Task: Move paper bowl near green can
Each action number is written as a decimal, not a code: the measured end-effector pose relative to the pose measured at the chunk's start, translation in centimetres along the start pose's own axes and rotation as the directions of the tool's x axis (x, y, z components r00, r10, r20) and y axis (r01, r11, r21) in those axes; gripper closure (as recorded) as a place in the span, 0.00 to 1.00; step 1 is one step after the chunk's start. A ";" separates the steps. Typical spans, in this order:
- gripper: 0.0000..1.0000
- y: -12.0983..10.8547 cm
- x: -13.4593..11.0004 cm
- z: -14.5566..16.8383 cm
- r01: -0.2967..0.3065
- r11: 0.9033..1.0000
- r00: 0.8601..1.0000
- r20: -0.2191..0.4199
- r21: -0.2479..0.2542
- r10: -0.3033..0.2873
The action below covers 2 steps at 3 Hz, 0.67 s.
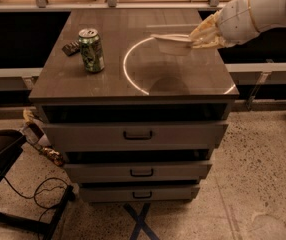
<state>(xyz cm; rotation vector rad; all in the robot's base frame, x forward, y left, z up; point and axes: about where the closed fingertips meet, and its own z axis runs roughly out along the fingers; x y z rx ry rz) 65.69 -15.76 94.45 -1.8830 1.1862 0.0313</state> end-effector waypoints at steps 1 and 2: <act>1.00 -0.9 -0.2 2.3 0.033 0.999 0.999 0.041 0.015 -0.034; 1.00 -0.9 -1.8 5.9 0.087 0.996 0.990 0.111 0.028 -0.089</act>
Offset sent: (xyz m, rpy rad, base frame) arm 0.0224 0.0699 -0.0289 0.0886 -0.0877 0.1526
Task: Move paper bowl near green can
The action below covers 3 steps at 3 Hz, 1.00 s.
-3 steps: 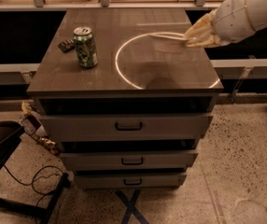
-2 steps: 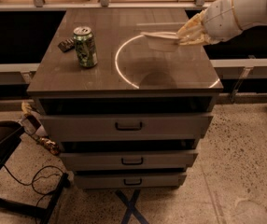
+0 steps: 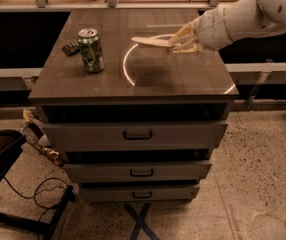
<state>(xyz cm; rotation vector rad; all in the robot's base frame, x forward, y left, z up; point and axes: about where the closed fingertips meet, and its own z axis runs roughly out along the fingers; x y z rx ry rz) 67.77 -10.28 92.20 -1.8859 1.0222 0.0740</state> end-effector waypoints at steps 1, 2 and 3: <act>1.00 0.1 -1.0 2.6 0.039 0.999 0.998 0.044 -0.005 -0.038; 1.00 0.5 -1.9 4.9 0.083 0.996 0.994 0.073 -0.015 -0.081; 1.00 1.1 -2.7 5.7 0.124 0.992 0.988 0.100 -0.015 -0.122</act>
Offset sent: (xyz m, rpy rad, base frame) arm 0.0006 0.0668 -0.0309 0.0000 -0.0668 0.1508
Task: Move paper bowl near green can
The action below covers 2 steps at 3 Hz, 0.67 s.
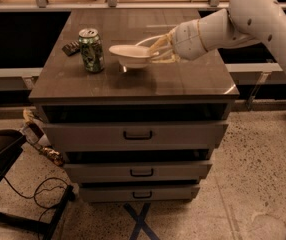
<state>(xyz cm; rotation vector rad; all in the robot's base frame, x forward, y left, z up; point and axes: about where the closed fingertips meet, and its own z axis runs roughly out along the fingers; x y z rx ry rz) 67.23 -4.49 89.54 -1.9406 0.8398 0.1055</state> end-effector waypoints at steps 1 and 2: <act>0.97 0.5 -1.0 0.5 0.037 0.999 0.999 0.020 -0.014 -0.037; 0.74 0.5 -1.1 0.8 0.035 0.999 0.999 0.024 -0.015 -0.035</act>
Offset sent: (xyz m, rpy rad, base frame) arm -0.0085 0.0062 -0.0017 -0.0078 -0.0157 0.0336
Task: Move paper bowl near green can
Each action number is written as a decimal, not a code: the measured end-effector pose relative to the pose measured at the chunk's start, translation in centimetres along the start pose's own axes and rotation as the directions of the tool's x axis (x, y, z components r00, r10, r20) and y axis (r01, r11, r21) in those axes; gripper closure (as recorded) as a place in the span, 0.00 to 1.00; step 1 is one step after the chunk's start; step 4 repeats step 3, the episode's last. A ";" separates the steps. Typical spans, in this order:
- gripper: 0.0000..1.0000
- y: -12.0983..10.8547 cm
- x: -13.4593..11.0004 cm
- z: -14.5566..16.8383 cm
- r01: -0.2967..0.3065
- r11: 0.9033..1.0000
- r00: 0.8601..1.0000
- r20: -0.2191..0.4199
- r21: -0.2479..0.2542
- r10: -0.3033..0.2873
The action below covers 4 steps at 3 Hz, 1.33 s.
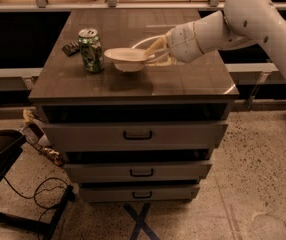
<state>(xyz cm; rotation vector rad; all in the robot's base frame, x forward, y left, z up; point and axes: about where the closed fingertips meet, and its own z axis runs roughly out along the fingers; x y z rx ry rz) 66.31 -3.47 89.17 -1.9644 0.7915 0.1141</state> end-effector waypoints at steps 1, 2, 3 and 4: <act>0.43 0.0 -0.1 0.4 0.000 1.000 1.000 0.006 -0.004 0.000; 0.20 0.1 -0.2 0.7 0.000 1.000 1.000 0.010 -0.006 0.000; 0.00 0.1 -0.3 0.9 0.001 1.000 1.000 0.015 -0.008 -0.001; 0.00 0.1 -0.3 0.9 0.001 1.000 1.000 0.015 -0.008 -0.001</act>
Offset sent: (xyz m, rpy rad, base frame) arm -0.0001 0.0024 -0.0012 0.0005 0.0022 0.0041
